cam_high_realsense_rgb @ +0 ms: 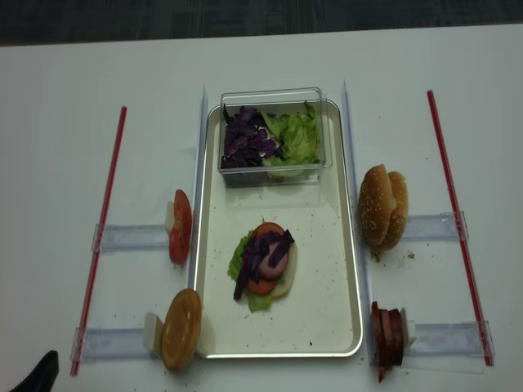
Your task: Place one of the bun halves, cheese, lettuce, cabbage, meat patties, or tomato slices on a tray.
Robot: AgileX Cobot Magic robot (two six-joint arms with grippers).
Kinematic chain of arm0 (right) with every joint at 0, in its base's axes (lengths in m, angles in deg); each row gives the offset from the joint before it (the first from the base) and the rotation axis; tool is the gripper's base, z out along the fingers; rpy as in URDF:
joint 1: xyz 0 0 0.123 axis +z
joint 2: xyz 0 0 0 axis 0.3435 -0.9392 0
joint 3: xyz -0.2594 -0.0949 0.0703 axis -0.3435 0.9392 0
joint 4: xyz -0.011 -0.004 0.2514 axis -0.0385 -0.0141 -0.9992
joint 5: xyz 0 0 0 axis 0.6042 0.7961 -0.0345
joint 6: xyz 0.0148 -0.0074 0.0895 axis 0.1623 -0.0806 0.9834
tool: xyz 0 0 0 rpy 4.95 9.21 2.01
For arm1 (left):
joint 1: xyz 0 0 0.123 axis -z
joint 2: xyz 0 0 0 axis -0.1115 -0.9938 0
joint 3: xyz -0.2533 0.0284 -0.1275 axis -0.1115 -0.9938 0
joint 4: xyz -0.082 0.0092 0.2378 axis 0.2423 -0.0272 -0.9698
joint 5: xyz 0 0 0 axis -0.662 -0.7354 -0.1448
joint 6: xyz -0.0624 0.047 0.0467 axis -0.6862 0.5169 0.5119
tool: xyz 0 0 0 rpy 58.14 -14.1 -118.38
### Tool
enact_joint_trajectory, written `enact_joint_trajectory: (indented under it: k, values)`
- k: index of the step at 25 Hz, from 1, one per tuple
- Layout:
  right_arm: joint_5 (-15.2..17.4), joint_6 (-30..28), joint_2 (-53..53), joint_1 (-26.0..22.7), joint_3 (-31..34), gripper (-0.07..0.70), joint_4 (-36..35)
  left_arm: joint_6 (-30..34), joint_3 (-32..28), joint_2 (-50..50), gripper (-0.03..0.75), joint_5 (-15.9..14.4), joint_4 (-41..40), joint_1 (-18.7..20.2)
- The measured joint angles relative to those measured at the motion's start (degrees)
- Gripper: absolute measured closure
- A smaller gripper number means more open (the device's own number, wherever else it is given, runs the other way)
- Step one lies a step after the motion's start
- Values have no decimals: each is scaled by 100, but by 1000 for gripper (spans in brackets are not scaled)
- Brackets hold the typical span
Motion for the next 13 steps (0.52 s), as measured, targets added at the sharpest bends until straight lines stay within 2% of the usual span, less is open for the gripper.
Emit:
enact_joint_trajectory:
  k: [13]
  values:
    - [0, 0, 0, 0, 0, 123, 0, 0, 0, 0, 263, 0, 0, 0]
